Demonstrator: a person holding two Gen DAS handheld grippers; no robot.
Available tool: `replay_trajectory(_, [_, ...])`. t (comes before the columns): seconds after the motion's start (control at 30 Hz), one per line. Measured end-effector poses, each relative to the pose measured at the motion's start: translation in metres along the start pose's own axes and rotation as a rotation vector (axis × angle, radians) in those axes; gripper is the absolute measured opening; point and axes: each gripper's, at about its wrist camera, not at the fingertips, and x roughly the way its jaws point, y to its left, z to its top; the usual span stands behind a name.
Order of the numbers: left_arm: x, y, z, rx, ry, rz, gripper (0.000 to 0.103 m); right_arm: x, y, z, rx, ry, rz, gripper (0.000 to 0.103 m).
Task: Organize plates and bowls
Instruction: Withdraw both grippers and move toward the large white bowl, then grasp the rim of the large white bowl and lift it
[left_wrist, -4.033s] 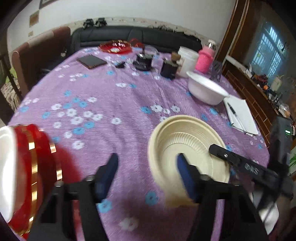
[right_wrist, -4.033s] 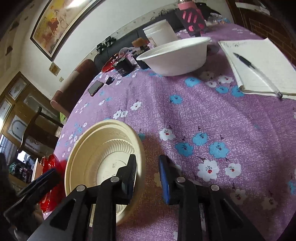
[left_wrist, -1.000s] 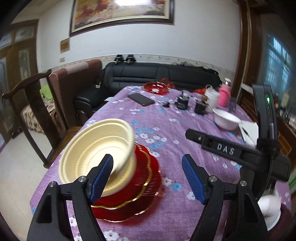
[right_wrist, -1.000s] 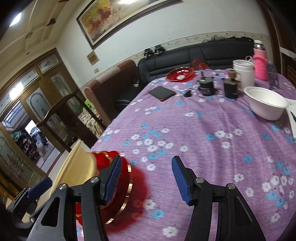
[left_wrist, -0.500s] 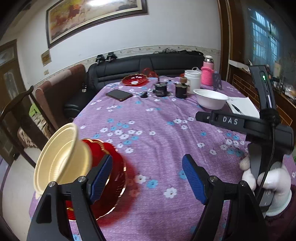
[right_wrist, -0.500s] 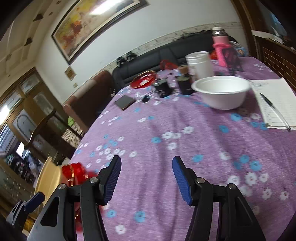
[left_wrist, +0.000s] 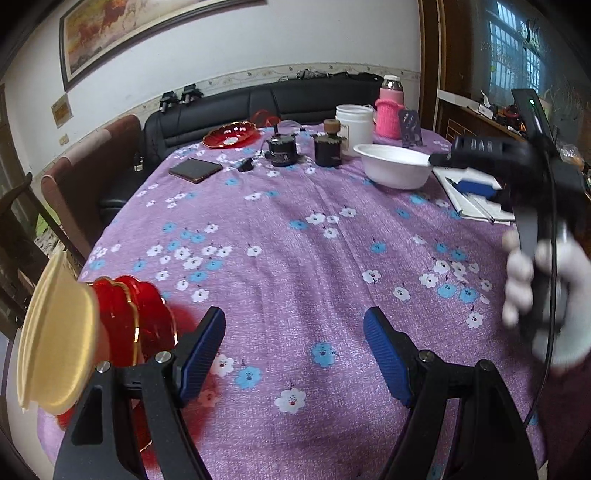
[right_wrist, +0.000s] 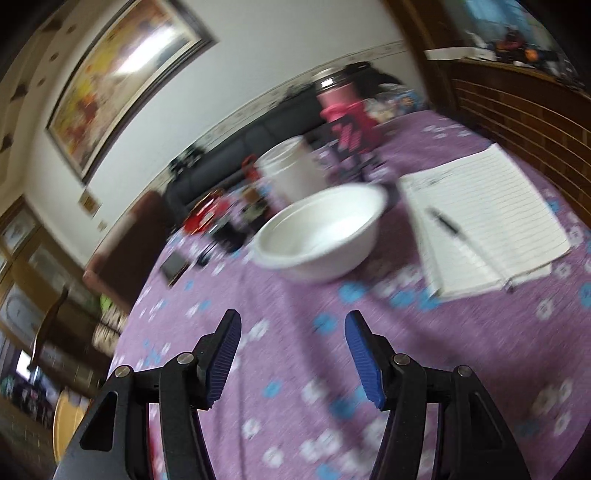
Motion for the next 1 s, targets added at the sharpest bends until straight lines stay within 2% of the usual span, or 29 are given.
replay_trajectory(0.1, [0.006,0.003,0.002,-0.010,0.007,-0.002,0.077,0.013,-0.018,0.020,0.032,-0.021,-0.075,0.063])
replay_trajectory(0.23, [0.014,0.008,0.004,-0.029,0.016,-0.005,0.077,0.036,-0.031,0.037,0.074,0.004,-0.125,0.063])
replay_trajectory(0.47, [0.020,0.010,0.003,-0.032,0.037,-0.008,0.077,0.077,-0.040,0.056,0.146,0.076,-0.143,0.063])
replay_trajectory(0.6, [0.019,0.012,0.002,-0.037,0.039,-0.005,0.077,0.093,-0.042,0.054,0.183,0.134,-0.095,0.063])
replay_trajectory(0.67, [0.019,0.014,0.001,-0.044,0.039,-0.006,0.077,0.093,-0.038,0.050,0.170,0.147,-0.074,0.048])
replay_trajectory(0.7, [0.019,0.015,0.001,-0.049,0.040,-0.008,0.077,0.092,-0.036,0.048,0.159,0.160,-0.075,0.032])
replay_trajectory(0.77, [0.019,0.017,0.001,-0.062,0.046,-0.014,0.077,0.088,-0.035,0.043,0.150,0.186,-0.062,0.020])
replay_trajectory(1.0, [0.022,0.020,0.007,-0.106,0.065,-0.080,0.077,0.055,-0.040,0.012,0.209,0.242,0.106,0.018])
